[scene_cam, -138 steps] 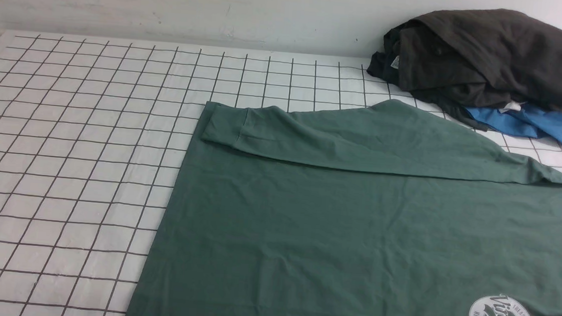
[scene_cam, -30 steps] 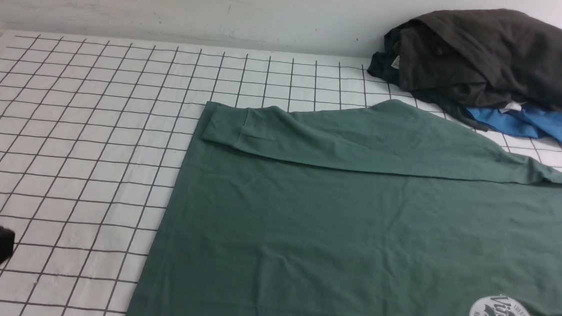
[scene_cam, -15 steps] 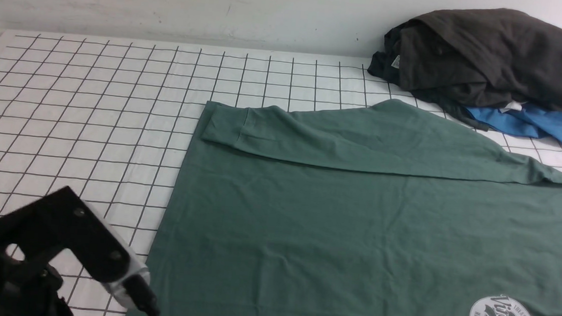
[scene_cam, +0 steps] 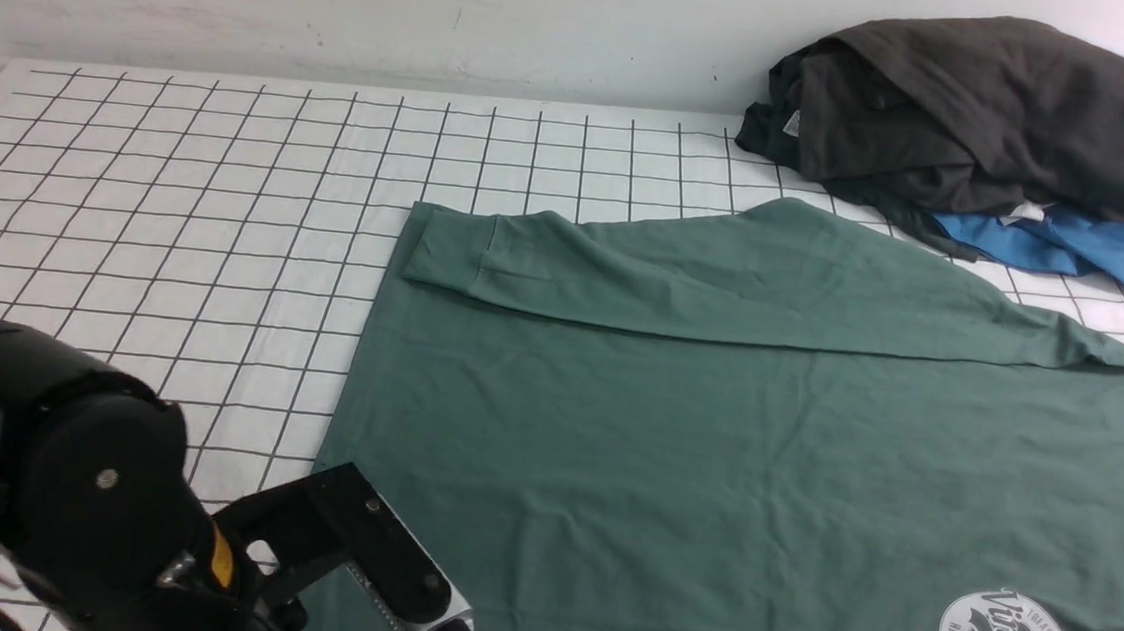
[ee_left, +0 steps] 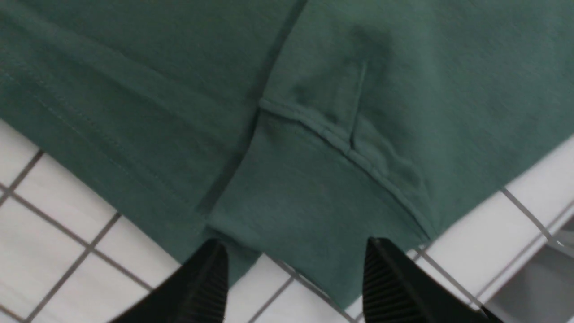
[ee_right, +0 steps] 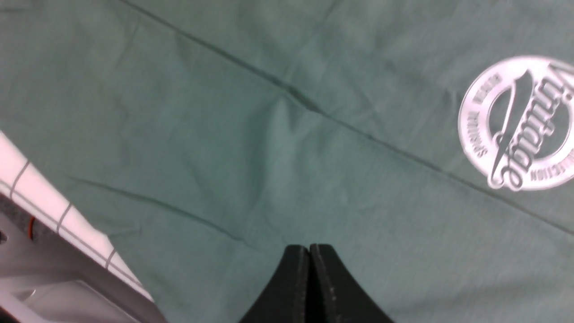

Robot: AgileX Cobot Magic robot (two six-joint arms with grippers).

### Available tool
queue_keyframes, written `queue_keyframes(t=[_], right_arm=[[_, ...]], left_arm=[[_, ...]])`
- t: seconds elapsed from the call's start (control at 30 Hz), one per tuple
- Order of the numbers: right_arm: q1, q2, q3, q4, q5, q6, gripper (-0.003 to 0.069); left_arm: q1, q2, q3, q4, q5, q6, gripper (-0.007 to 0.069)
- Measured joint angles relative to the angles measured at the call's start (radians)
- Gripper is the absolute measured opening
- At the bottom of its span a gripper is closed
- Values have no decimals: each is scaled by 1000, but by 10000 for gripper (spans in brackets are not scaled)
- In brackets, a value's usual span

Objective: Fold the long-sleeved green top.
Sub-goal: Use the left arm to clamp the cuff closest to it

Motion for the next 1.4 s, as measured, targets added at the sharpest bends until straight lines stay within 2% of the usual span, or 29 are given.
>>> queue_keyframes(t=[0.03,0.13,0.53,0.67,0.77,0.87,0.9,0.93,1.0,1.1,1.4], right_arm=[[0,0,0,0,-2,-2,-15],[0,0,0,-1,-4,-4,-15],[0,0,0,-1,-7,-18,-15],[0,0,-1,-1,-8,-18,-15],[0,0,-1,-1,-12,-18,-15],[0,0,-1,-1,-13,-18,-15],[0,0,-1,-1,-13,-18,-15],[0,0,-1,-1,-13,-18,-15],[0,0,-1,-1,-14,-18,-15],[0,0,-1,-1,-14,-20,-15],[0,0,-1,-1,-17,-22,-15]], left_arm=[[0,38,-1,3,-13,-1,446],[0,116,-1,6,-35,2,472],[0,258,-12,10,-65,3,474],[0,260,-12,18,-66,3,417],[0,260,-13,25,-66,3,286],[0,261,-13,19,-65,3,221],[0,263,-13,7,-60,3,143],[0,263,-13,7,-59,3,137],[0,264,-13,-4,-57,3,51],[0,264,-13,-5,-54,3,25],[0,227,-49,-2,3,3,24]])
